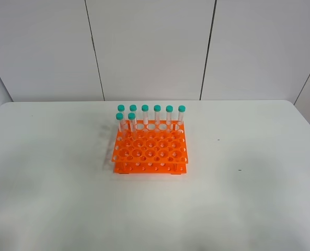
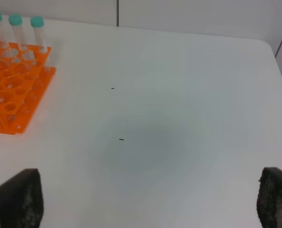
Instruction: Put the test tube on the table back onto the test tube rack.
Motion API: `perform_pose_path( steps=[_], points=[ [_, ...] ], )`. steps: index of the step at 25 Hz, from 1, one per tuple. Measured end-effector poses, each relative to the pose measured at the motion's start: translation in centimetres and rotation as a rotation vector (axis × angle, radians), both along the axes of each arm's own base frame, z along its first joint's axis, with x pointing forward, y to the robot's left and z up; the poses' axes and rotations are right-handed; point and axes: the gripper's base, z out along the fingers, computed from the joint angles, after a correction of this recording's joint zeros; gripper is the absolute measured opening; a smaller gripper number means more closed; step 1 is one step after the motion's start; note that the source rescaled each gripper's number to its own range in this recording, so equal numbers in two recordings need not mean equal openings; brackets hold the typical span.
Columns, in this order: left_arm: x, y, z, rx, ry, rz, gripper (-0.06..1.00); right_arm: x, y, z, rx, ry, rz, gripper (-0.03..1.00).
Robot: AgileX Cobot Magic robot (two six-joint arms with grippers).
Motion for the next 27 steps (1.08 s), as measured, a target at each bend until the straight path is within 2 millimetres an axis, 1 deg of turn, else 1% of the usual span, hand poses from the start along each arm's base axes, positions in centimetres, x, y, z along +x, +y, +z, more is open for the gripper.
perform_pose_path(
  steps=[4, 7, 27],
  points=[
    [-1.2, 0.0, 0.0, -0.004, -0.085, -0.002, 0.99, 0.0, 0.0, 0.0, 0.0, 0.0, 0.0, 1.0],
    [-1.7, 0.0, 0.0, -0.006, -0.114, -0.003, 0.99, 0.0, 0.0, 0.0, 0.0, 0.0, 0.0, 1.0],
    [-1.7, 0.0, 0.0, -0.006, -0.115, -0.003, 0.99, 0.0, 0.0, 0.0, 0.0, 0.0, 0.0, 1.0]
  ],
)
